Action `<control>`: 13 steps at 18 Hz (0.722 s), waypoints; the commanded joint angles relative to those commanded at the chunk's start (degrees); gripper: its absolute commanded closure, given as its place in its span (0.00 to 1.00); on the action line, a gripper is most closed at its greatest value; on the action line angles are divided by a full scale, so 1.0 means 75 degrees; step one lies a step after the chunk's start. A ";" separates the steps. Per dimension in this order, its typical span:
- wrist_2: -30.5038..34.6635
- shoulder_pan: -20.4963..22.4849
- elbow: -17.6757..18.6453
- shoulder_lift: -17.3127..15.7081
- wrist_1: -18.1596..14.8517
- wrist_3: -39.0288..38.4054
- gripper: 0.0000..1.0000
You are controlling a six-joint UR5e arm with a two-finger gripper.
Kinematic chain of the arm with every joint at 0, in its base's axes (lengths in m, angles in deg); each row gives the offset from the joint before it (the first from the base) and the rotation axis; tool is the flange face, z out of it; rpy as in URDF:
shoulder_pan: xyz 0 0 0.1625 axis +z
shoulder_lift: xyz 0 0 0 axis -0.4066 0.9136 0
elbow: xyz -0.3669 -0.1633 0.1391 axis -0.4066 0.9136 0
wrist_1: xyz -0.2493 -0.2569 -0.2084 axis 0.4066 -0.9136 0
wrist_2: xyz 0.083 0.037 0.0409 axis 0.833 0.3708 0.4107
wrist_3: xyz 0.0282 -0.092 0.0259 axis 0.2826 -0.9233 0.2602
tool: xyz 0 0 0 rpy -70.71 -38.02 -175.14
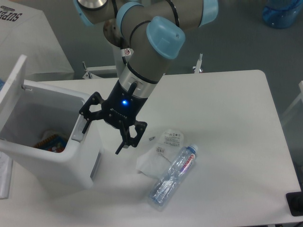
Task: Open the trash can
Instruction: 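Hold the gripper above the lid as it springs open, then lift the gripper up and away from the open trash can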
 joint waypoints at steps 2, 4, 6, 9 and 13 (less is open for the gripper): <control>0.0000 0.0012 -0.0035 -0.0023 0.0000 0.0000 0.00; -0.0012 0.0047 -0.0128 -0.0012 0.0000 -0.0012 0.00; -0.0012 0.0140 -0.0187 0.0011 0.0012 0.0035 0.00; 0.0047 0.0234 -0.0340 0.0187 0.0384 0.0094 0.00; 0.0934 0.0772 -0.0328 0.0900 0.1147 0.0315 0.00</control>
